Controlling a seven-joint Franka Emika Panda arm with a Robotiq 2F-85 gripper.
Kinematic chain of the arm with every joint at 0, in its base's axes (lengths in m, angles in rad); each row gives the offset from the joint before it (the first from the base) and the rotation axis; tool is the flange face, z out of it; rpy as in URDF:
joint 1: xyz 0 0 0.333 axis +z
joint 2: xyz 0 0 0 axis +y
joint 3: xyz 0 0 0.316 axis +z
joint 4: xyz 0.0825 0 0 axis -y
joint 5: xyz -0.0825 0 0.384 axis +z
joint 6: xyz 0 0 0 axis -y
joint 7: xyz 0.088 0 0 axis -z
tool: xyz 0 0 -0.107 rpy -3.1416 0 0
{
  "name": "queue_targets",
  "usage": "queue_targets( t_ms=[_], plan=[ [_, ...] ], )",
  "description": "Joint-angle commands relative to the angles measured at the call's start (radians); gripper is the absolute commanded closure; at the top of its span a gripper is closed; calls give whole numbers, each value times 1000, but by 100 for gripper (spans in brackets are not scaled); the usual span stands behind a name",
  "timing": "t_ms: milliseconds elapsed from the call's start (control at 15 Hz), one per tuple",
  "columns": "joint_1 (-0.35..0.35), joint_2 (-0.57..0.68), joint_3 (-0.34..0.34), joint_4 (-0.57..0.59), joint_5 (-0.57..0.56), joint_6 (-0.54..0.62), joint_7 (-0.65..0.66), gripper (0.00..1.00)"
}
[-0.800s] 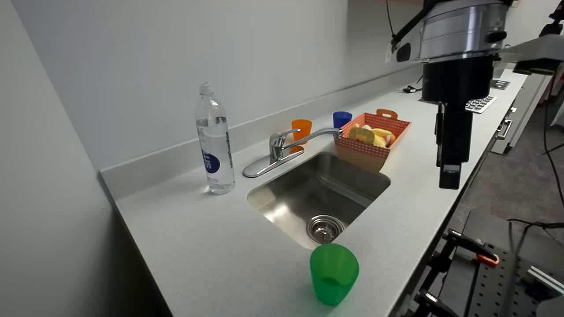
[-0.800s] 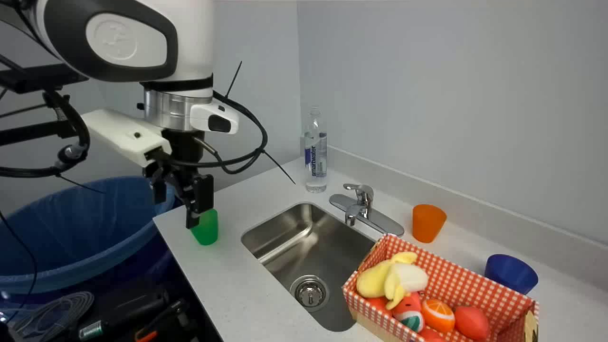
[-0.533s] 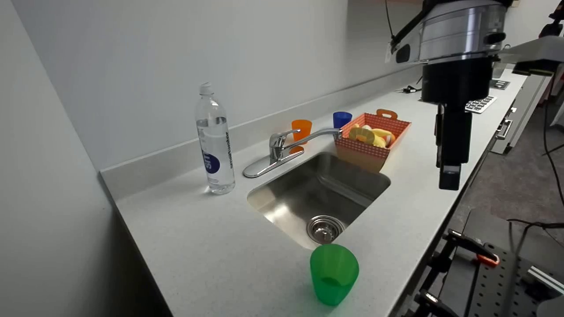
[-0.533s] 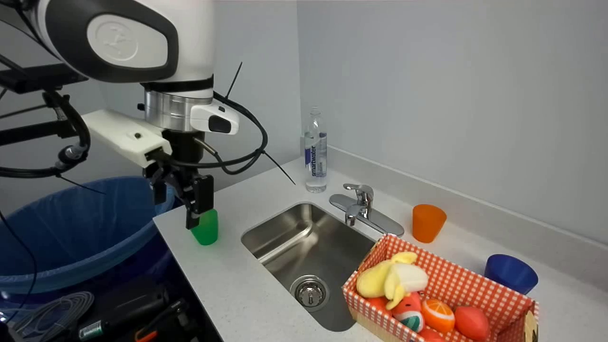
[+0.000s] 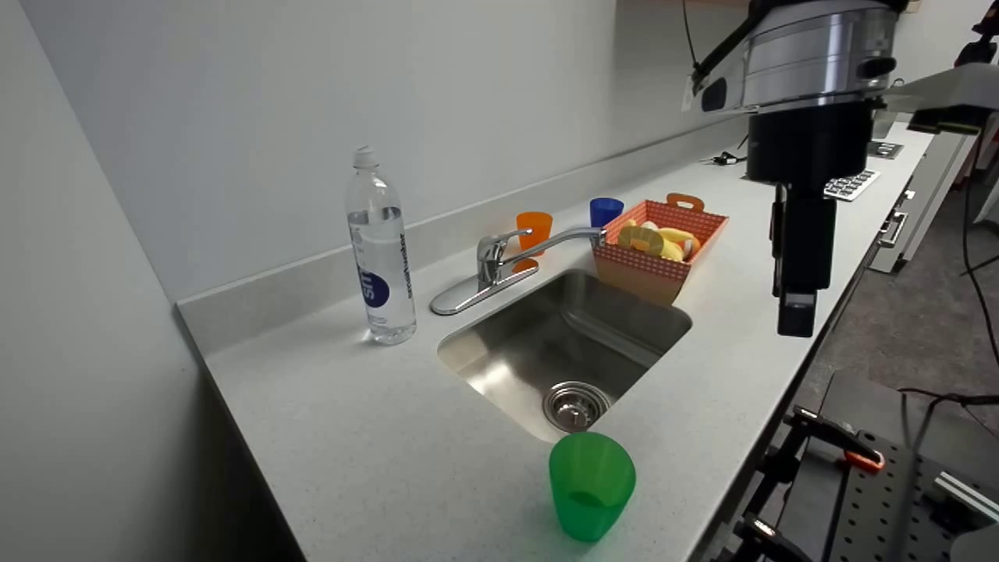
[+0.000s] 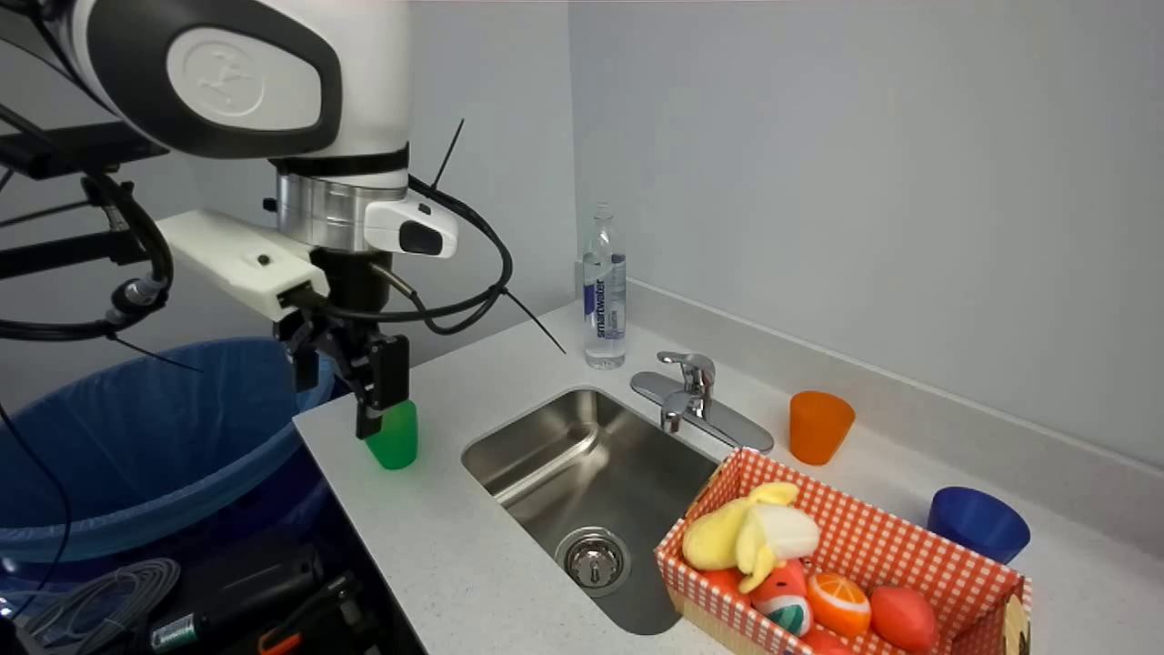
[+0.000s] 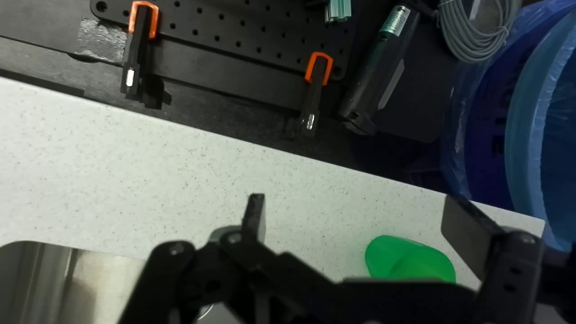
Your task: Move the green cup backwards
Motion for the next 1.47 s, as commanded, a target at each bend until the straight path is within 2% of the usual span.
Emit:
queue_targets(
  t_ms=[0,933,1400],
  plan=[
    [-8,0,8,2,4,-4,-4,0],
    [-6,8,5,4,14,3,-5,0],
    [22,110,33,12,42,223,4,0]
  ],
)
